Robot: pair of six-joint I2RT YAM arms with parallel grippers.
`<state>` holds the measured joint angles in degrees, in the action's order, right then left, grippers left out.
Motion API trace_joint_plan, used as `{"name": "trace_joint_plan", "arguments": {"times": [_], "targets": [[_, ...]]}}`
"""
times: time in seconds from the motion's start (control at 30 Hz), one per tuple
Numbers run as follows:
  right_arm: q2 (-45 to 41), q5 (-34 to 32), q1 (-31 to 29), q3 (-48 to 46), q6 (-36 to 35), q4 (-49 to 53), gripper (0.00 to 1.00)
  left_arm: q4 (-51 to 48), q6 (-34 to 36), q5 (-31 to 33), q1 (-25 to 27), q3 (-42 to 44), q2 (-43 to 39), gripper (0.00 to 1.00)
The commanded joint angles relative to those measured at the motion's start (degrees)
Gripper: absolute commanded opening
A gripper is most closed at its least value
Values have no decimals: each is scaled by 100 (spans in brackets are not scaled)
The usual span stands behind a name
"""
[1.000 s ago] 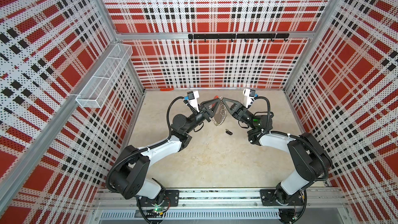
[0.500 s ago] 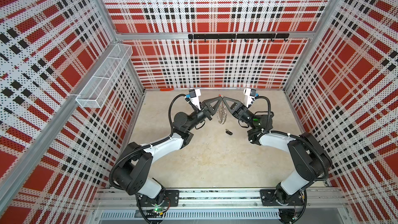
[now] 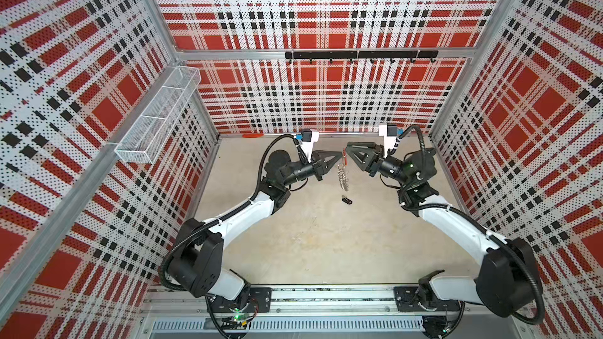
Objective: Put the keys on the keyring
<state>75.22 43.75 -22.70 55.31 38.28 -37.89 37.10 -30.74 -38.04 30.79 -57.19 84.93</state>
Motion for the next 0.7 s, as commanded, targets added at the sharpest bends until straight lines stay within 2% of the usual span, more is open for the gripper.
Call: {"name": "trace_joint_plan", "arguments": {"times": [0.0,0.2,0.4,0.67], "targets": [[-1,266,50,239,-1251,1757,37,-385,297,-444,-55,-253,-282,0],[98,487,69,303,-1355,2005,36,-408,240,-588,-55,-328,-430,0],[107,648,124,114,-1097,1599,30,-423,166,-680,-51,-382,-463,0],[98,854,117,-28,-746,1132,15,-423,147,-727,-37,-417,-448,0]]}}
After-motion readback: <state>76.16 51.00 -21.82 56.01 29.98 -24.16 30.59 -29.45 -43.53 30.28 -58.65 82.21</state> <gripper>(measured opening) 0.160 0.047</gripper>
